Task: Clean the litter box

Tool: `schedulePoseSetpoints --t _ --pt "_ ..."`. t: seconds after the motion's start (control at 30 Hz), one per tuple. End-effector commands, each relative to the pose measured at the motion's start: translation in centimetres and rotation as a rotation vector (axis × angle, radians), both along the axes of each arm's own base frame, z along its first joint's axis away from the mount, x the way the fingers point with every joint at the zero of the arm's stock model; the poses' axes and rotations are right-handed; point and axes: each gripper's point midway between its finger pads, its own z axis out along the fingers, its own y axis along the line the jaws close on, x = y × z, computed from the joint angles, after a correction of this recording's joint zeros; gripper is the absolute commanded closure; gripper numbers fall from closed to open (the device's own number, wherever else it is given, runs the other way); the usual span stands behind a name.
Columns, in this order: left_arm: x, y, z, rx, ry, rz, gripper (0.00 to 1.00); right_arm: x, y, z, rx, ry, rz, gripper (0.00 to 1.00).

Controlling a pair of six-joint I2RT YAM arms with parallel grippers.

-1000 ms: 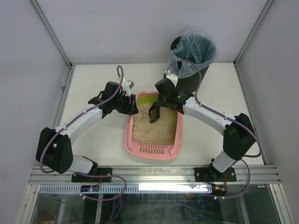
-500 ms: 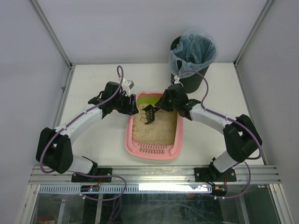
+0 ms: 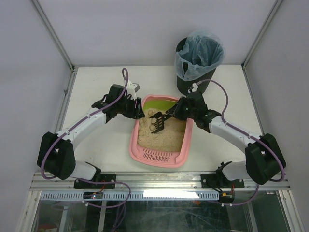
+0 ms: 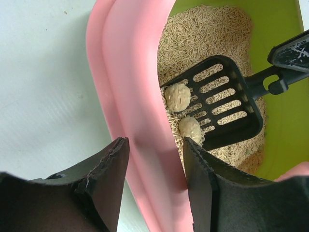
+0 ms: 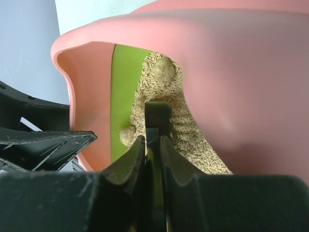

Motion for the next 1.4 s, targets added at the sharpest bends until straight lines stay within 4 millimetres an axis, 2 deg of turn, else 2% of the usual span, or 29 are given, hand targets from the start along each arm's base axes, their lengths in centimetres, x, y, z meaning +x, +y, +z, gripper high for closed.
schedulePoseSetpoints --t 0.0,0.4,0.73,0.97,1.13,1.37 --pt "1.1 -0.2 1.6 -0.005 -0.059 -0.010 0.51 1.1 0.0 5.1 0.086 -0.114 -0.016 1.00" --pt "1.1 -0.3 1.7 -0.007 -0.060 -0.010 0.51 1.5 0.6 3.3 0.052 -0.079 0.002 1.00" --pt "1.2 -0.2 1.5 -0.007 -0.055 -0.006 0.51 1.7 2.6 1.9 -0.011 -0.056 0.031 1.00" --pt "1.1 -0.3 1.5 -0.006 -0.055 -0.008 0.51 1.7 2.9 3.1 -0.038 -0.086 0.041 1.00" --pt "1.1 -0.3 1.5 -0.006 -0.054 -0.007 0.51 1.4 3.0 4.6 -0.014 -0.107 0.048 1.00" --pt "1.1 -0.3 1.5 -0.008 -0.053 -0.009 0.51 0.8 1.7 6.1 0.021 -0.119 0.035 1.00"
